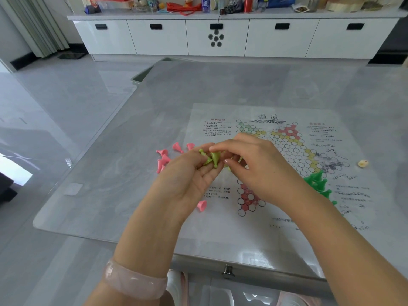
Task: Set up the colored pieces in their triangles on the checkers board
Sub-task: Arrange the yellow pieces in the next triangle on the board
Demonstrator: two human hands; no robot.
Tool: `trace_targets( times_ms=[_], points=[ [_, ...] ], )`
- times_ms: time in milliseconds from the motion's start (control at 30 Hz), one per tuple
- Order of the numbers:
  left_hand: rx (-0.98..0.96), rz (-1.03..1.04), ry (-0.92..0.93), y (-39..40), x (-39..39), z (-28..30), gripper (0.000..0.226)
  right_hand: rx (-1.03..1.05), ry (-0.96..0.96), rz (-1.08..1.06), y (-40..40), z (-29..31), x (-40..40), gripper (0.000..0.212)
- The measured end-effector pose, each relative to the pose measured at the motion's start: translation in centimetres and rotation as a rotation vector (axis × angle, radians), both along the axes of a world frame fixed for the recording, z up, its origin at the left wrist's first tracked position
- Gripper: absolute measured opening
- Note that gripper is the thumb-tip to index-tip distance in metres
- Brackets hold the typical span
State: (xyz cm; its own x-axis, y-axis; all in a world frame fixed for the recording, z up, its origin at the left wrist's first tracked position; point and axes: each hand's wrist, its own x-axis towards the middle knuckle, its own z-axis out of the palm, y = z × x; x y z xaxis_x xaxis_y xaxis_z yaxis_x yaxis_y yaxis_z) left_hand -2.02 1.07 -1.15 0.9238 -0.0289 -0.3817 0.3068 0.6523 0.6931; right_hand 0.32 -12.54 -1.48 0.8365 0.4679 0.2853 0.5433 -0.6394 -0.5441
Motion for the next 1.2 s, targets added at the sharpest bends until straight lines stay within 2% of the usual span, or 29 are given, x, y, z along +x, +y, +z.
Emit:
trace_targets(
  times_ms=[167, 300, 500, 600, 733, 933, 1200],
  points=[
    [0.098, -0.07, -0.007, -0.2, -0.2, -0.1, 0.027, -0.051, -0.064, -0.009, 0.1, -0.3, 0.0, 0.03],
    [0.078, -0.078, -0.01, -0.2, -0.3, 0.1, 0.021, 0.029, -0.106, -0.07, 0.0, -0.4, 0.1, 0.016],
    [0.152, 0.029, 0.015, 0.3, -0.1, 0.1, 0.019, 0.189, -0.031, -0.373, -1.9, -0.2, 1.1, 0.011],
    [0.213, 0.07, 0.002, 0.5, 0.0, 0.0, 0.014, 0.12, 0.058, -0.468, -2.4, -1.0, 1.5, 0.005],
    [0.238, 0.078, -0.003, 0.5, 0.0, -0.1, 0.014, 0.002, 0.133, -0.464, -1.8, -2.0, 1.4, 0.005],
    [0.223, 0.09, 0.0, 0.7, 0.1, -0.1, 0.014, -0.1, 0.125, -0.473, -1.3, -3.3, 1.5, 0.006],
    [0.232, 0.086, -0.001, 0.8, 0.2, -0.2, 0.015, -0.112, 0.108, -0.472, -0.9, -3.7, 1.8, 0.007]
  ],
)
